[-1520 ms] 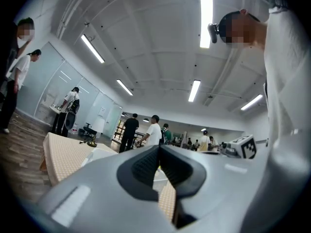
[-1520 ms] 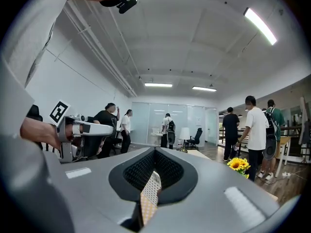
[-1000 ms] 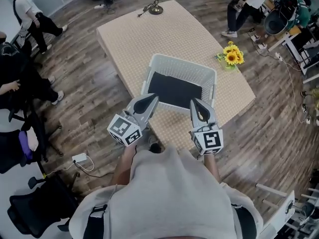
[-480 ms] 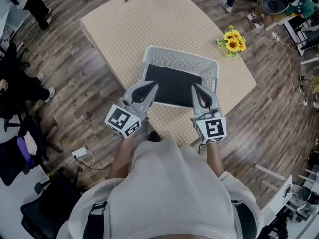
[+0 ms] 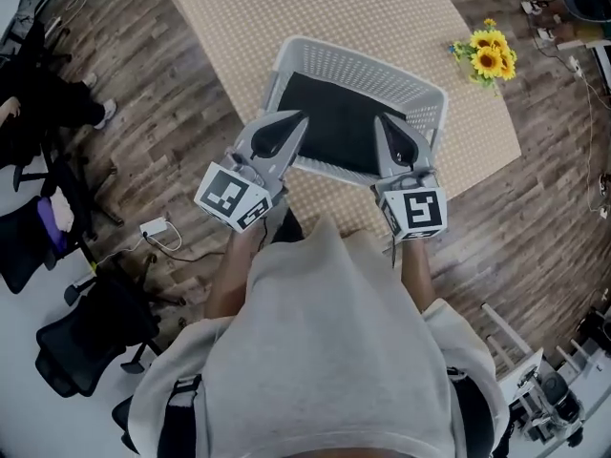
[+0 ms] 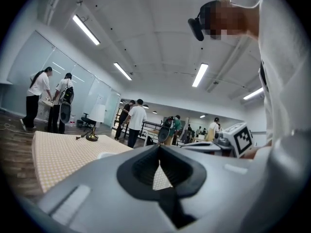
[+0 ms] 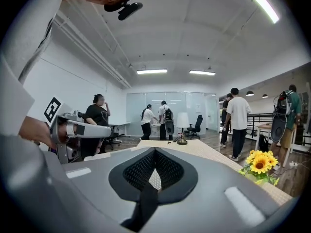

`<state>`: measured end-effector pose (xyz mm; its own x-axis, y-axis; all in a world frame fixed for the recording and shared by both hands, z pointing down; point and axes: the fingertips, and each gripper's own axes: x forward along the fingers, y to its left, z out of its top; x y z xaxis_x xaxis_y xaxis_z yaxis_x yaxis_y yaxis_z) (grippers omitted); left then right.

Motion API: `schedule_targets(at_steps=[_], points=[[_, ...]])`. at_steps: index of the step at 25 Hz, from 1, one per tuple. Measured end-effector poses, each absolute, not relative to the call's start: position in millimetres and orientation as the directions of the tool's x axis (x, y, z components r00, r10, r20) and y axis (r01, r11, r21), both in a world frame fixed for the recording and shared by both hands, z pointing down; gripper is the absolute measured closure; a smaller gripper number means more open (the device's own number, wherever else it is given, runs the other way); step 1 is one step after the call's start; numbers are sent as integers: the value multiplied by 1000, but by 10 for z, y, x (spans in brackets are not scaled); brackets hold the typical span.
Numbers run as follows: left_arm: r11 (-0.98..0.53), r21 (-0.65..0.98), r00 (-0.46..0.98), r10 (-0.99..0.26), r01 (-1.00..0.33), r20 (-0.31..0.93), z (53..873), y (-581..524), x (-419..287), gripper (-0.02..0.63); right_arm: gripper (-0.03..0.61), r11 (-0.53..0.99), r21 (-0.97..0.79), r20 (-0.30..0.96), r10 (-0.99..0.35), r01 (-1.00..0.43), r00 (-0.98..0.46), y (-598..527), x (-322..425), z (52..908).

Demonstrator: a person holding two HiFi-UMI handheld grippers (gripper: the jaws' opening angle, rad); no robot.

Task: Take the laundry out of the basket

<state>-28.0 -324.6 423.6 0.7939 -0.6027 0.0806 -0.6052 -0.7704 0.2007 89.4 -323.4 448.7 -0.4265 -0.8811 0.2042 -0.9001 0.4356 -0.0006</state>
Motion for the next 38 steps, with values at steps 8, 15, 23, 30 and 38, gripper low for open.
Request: schedule_targets(at_steps=[8,15,23,30,38], points=[[-765,170,783,-611,-622,115,4372,-3353,-161,606,580,462,-77,226,-855,-884,-467,-3453,886,4643],[-774,191,796,-598,-604,96,4357,-3438,-81,606,578,644,441,543,-746,-626,-385,-3563,700,5282],[-776,198,799,-596,-599,78,4329,-3435,-162,606,390,861,471,832,-506,-193,-227,-3422,507,6229],[-775,198,796,-602,-601,62,4308,-3418,-201,606,10,947,73,947,-164,-313,-277,-3438,616,6883],[-773,191,793,-608,-604,48,4256,-3445,-264,606,-20,878,-227,952,109,-421,-285,-3465,673,7459]])
